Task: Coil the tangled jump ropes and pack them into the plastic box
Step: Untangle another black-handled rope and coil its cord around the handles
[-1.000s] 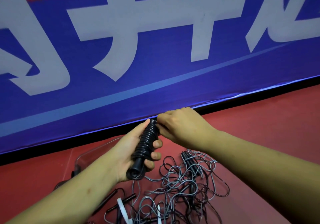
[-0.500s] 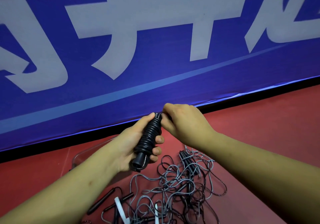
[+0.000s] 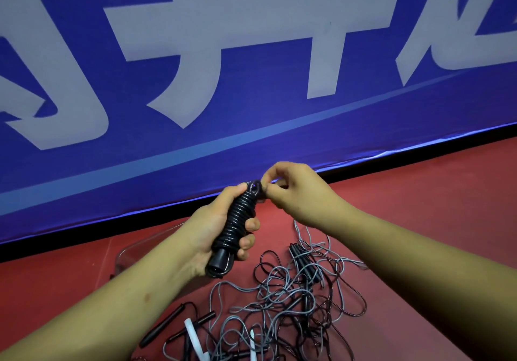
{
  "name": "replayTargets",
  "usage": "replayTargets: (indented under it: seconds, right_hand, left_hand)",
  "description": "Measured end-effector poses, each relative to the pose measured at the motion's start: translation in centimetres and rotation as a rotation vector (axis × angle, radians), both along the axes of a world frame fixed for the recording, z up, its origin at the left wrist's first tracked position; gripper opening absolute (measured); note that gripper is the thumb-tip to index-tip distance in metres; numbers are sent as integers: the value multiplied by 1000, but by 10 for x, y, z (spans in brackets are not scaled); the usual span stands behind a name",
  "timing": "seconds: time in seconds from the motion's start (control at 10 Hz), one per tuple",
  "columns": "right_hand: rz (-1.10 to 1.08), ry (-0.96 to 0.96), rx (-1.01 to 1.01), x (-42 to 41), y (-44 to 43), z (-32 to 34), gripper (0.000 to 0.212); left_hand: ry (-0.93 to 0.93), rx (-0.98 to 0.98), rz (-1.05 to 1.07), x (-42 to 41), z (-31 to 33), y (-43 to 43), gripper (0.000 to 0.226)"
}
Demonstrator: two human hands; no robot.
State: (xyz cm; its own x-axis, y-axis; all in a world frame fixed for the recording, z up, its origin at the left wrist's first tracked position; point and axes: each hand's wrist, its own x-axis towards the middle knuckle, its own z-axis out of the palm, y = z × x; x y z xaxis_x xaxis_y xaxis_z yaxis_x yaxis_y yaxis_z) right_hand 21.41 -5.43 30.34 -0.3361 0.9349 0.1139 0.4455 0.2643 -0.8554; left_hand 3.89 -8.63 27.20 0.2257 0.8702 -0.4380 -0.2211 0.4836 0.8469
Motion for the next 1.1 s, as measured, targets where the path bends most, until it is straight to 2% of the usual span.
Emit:
replayTargets:
  seconds: [0.1, 0.2, 0.3, 0.4, 0.5, 0.7, 0.8, 0.9, 1.0, 1.1]
  right_hand:
    - [37, 322, -269, 1, -1, 2, 12]
    - [190, 525, -413, 4, -2, 6, 11]
    - [294, 570, -455, 8, -1, 10, 4]
    - [469, 628, -593, 16, -3, 20, 41]
    - [529, 521, -508, 18, -4, 22, 46]
    - [467, 172, -189, 19, -6, 30, 22]
    - [396, 60, -53, 15, -7, 28, 11]
    - [284, 208, -83, 11, -7, 19, 12]
    - [296, 570, -243, 1, -9, 14, 11]
    - [277, 636, -277, -2, -6, 13, 11]
  left_hand:
    - [-2, -10, 63, 1, 1, 3, 100]
    - [-198, -52, 32, 8, 17, -8, 45]
    - [-211, -33, 29, 6, 23, -9, 41]
    - [-225, -21, 49, 2, 25, -10, 40]
    - [-242, -39, 52, 0, 28, -13, 43]
    - [-235, -70, -29, -1, 27, -13, 42]
    - [-246, -85, -46, -1, 25, -13, 48]
    - [-272, -86, -55, 0, 25, -12, 49]
    - [-307, -71, -48, 0, 27, -13, 43]
    - [-277, -20, -6, 5, 28, -16, 39]
